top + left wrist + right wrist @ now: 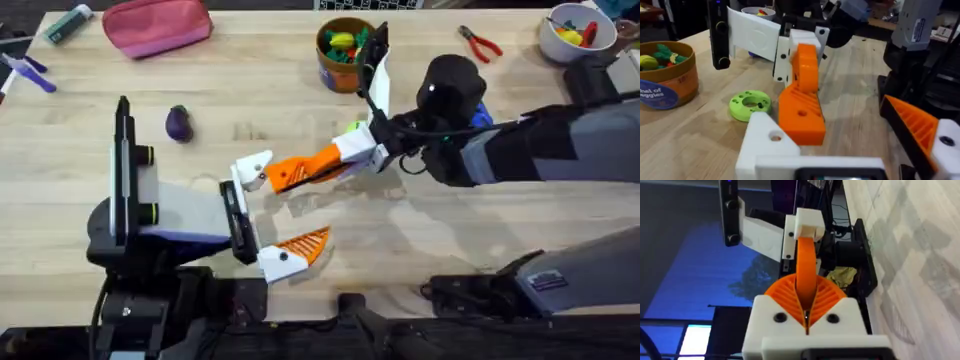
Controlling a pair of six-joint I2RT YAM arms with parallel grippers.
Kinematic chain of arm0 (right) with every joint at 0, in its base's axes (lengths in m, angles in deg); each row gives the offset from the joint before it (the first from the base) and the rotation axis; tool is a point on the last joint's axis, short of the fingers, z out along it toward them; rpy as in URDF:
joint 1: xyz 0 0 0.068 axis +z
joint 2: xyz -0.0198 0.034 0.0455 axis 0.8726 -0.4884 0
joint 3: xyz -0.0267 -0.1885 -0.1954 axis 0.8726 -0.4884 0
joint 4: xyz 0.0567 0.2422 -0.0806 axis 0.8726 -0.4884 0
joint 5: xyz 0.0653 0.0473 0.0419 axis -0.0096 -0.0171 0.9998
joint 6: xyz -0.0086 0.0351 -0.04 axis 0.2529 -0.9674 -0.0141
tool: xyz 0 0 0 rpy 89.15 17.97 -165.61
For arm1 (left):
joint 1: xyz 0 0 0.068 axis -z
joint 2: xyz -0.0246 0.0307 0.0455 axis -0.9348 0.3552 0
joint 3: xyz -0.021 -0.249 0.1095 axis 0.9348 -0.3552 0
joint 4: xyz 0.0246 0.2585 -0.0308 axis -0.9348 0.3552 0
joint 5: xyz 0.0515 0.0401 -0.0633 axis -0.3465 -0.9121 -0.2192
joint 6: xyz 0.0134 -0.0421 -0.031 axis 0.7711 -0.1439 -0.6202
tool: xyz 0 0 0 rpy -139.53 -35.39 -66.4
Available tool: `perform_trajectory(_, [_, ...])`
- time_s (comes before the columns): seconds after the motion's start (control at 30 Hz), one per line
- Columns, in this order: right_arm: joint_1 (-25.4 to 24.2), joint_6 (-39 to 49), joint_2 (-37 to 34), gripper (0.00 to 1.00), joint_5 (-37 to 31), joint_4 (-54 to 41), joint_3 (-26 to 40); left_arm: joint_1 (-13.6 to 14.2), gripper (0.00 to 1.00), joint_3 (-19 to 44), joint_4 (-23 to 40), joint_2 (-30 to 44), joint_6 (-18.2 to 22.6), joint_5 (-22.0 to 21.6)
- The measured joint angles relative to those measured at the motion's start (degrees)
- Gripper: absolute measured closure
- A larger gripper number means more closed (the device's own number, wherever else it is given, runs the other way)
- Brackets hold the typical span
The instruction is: Pick up the gripper from the table and insert it into the empty holder that is missing its gripper. Then pick up a screw, insert it into the mounting hole, and use the screwdriver to tighten it. Finally, clean up the table by picking up the vegetable and placing it into the bucket.
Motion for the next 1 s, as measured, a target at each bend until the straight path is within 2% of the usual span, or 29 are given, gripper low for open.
perform_trajectory(1.0, [1.8, 0.0, 0.0, 0.992, -5.1, -0.7, 0.2, 0.0, 0.014, 0.0, -0.1, 0.0, 0.0, -0.3])
